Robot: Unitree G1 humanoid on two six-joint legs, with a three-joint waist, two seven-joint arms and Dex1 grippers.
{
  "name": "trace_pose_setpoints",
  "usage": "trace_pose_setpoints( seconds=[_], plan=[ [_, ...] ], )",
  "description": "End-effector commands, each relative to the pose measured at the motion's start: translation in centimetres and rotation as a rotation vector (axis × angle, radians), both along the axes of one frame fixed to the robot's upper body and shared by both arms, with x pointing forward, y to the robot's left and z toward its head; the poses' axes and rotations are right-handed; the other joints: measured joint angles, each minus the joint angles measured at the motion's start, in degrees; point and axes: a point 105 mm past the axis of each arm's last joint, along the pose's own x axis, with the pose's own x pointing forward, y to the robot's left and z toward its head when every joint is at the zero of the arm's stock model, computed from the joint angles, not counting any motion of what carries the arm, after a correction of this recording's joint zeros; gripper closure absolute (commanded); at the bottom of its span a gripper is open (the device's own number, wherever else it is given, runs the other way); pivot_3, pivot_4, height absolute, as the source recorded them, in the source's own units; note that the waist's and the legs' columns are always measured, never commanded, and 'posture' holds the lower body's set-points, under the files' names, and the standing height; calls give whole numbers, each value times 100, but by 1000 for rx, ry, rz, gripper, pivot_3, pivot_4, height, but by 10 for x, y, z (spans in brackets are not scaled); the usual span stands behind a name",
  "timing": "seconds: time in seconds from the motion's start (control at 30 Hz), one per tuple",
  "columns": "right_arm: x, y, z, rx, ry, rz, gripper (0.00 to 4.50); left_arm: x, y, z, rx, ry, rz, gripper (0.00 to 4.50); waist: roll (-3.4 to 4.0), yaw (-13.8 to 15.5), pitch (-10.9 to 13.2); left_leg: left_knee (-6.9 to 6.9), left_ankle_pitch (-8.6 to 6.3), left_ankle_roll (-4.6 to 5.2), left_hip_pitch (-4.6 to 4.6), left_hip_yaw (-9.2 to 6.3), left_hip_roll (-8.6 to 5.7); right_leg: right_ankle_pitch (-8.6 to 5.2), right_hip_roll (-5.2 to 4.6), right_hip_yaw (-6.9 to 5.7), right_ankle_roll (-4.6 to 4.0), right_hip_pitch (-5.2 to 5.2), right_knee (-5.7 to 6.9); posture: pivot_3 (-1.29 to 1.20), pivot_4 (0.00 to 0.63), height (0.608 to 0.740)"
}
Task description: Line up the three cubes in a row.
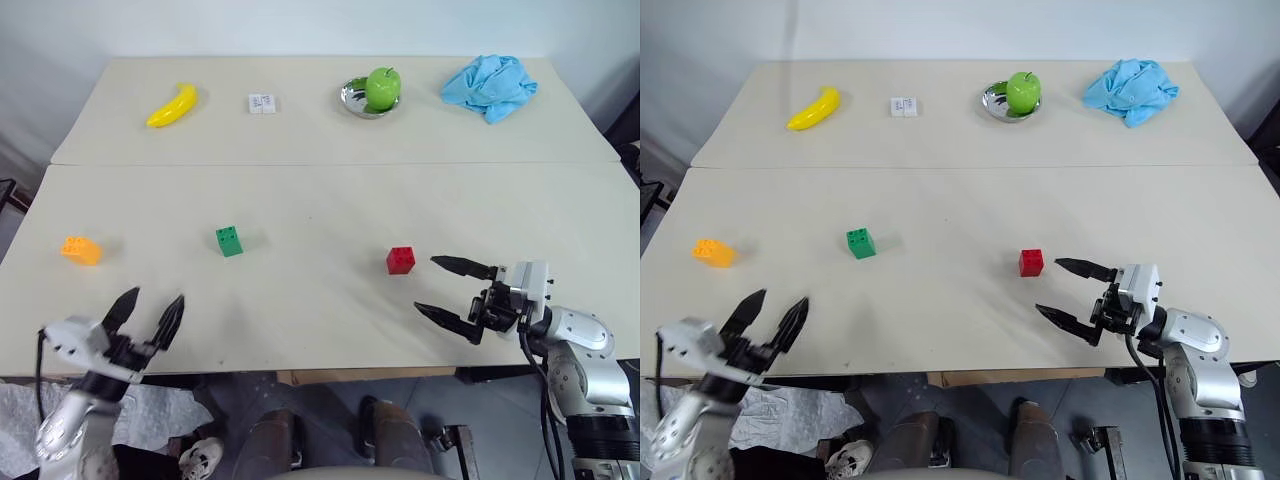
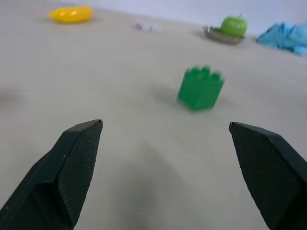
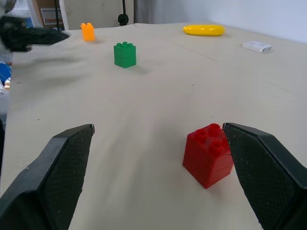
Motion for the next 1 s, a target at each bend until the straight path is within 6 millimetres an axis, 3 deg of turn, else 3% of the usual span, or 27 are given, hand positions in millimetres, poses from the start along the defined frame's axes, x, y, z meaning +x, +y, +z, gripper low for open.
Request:
trace_pose_setpoints(
  seconds=[0.03,0.13,0.23,0.53,0.87,1.0],
  plan=[
    [-2,-3,8,-28,-38,5,7,9,-9,13,39,-6,67,0,0,-10,0,-2,0,0,-1,0,0,-1,2,-1,-2,-1,0,0,150,740],
    [-3,3,12,-29,-32,39,7,29,-31,19,15,18,116,0,0,1,0,-7,2,3,0,7,-1,-1,9,-14,-2,-2,-2,0,150,740],
    [-3,7,16,-34,-23,69,7,42,-34,13,24,75,208,0,-2,28,-1,2,6,11,1,10,-4,1,8,-12,2,2,2,0,150,740],
    [-4,13,23,-31,9,100,7,71,-73,5,-66,111,162,0,-5,148,-1,7,6,12,-2,11,-4,2,8,-13,3,1,1,0,150,740],
    [-7,18,20,-22,40,104,7,87,-83,3,-20,106,172,0,-6,151,0,7,7,13,-3,10,-5,2,8,-16,3,1,1,0,150,740],
    [-9,19,16,-13,49,96,0,90,-87,2,-7,104,150,892,-7,154,1,7,8,13,-3,10,-5,2,8,-17,3,1,1,0,150,740]
  ],
)
